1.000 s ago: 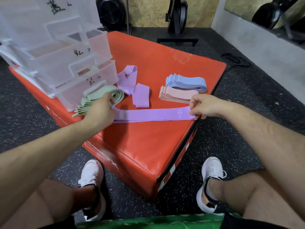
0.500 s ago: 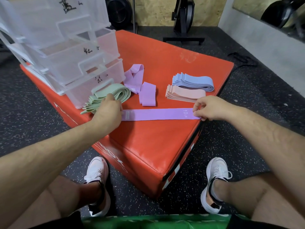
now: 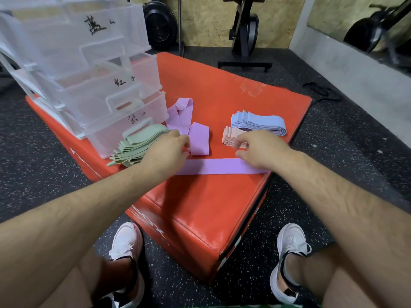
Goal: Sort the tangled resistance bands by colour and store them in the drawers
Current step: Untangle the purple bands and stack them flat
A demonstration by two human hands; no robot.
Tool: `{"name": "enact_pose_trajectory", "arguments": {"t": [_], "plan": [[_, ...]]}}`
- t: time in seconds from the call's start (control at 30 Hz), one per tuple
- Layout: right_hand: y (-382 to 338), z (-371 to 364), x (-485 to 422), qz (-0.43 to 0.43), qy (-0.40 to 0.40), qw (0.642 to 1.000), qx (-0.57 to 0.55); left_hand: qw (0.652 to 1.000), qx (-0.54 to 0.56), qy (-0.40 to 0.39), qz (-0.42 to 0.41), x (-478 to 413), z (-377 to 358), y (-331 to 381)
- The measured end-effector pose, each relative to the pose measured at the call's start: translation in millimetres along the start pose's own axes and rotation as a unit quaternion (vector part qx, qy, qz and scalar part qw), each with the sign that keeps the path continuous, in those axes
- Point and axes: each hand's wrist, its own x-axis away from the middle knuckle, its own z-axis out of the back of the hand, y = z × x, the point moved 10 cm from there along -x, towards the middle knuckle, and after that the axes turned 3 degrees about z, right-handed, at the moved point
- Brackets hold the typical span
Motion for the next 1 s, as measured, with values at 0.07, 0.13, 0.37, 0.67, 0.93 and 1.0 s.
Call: {"name": "enact_pose_trajectory", "arguments": {"t": [0.07, 0.13, 0.37, 0.67, 0.93, 1.0], "plan": [[-26.1, 0.8, -5.2, 0.032, 0.008, 0.999, -0.001, 0.999, -0.008, -0.009, -0.035, -9.6, -8.0, 15.9], [-44.0, 2.2, -10.7, 0.048, 0.021, 0.999, -0.008, 0.998, -0.019, -0.047, -0.04, -19.0, -22.4, 24.5], [-62.2, -2.3, -27.9, 0.042, 0.005, 0.999, -0.006, 0.996, 0.029, -0.079, 0.033, -40.3, -24.8, 24.3], [-53.7, 43.9, -31.7, 0.081, 0.054, 0.923, -0.372, 0.893, 0.432, -0.032, 0.122, -37.4, 61.2, 17.0], [-51.3, 48.8, -22.4, 0.021, 0.082, 0.864, -0.496, 0.867, 0.486, 0.049, 0.096, -17.4, 88.1, 19.3], [-53.6, 50.9, -18.5, 0.018, 0.077, 0.846, -0.528, 0.923, 0.365, 0.122, 0.028, -9.1, 109.6, 29.5]]}}
